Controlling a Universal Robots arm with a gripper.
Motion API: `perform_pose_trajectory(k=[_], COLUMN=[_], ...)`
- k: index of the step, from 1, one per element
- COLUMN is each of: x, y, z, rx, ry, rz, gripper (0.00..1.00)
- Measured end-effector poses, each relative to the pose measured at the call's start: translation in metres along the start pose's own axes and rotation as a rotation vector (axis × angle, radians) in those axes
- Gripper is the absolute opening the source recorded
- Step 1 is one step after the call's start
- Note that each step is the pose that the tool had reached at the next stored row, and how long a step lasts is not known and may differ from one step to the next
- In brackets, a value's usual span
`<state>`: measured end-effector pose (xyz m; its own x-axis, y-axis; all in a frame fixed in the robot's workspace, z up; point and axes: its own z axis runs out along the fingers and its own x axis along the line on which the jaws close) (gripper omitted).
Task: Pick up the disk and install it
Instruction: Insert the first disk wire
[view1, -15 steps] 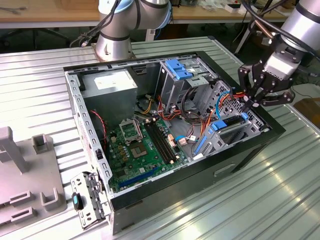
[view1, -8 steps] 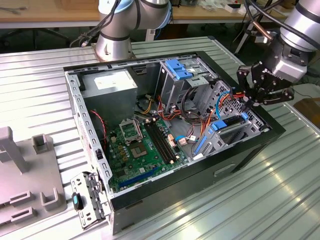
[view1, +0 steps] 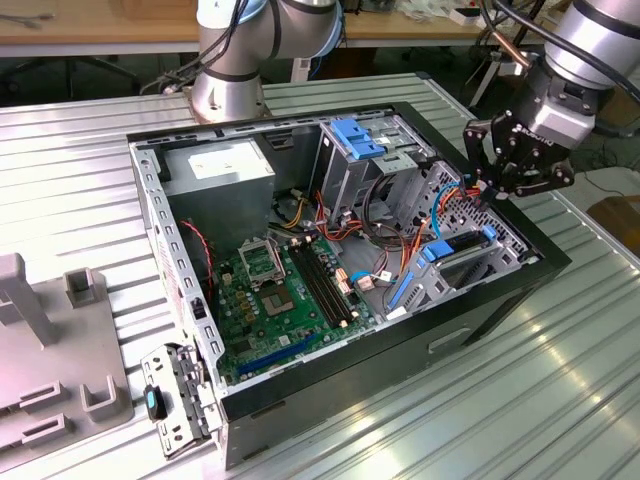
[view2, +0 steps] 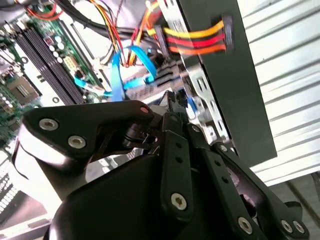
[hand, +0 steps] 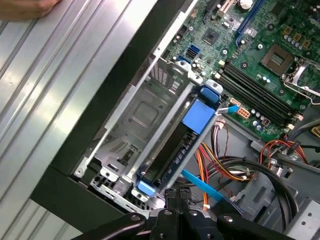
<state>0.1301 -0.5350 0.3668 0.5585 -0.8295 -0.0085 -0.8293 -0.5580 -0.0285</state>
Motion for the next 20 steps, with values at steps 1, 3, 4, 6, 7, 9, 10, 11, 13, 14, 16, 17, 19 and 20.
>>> perform_pose_trajectory(k=[1, 3, 4, 6, 7, 9, 10, 11, 13, 14, 16, 17, 19, 20], x=[-0.0030, -0.0090, -0.0112, -0.0147, -0.0151, -0.0153, -0.0153, -0.0154, -0.0155, -0.0155, -0.0157, -0.0154, -0.0131, -0.0109], y=[-0.0021, -0.0063, -0.0080, -0.0106, -0.0109, -0.0111, -0.0111, -0.0111, -0.0114, -0.0119, -0.0131, -0.0148, -0.0198, -0.0242], z=[0.0001, 0.0003, 0.0004, 0.0004, 0.0004, 0.0005, 0.0005, 0.0004, 0.0005, 0.0005, 0.0005, 0.0006, 0.0007, 0.0008], rx=[-0.0002, -0.0009, -0.0010, -0.0014, -0.0014, -0.0016, -0.0018, -0.0021, -0.0023, -0.0023, -0.0025, -0.0024, -0.0025, -0.0026], ry=[0.0004, 0.0011, 0.0013, 0.0008, 0.0005, -0.0006, -0.0012, -0.0018, -0.0027, -0.0030, -0.0035, -0.0038, -0.0040, -0.0038], rz=[-0.001, -0.004, -0.005, -0.028, -0.041, -0.077, -0.100, -0.122, -0.156, -0.165, -0.182, -0.189, -0.193, -0.194], gripper=[0.11, 0.11, 0.11, 0.11, 0.11, 0.11, 0.11, 0.11, 0.11, 0.11, 0.11, 0.11, 0.11, 0.11])
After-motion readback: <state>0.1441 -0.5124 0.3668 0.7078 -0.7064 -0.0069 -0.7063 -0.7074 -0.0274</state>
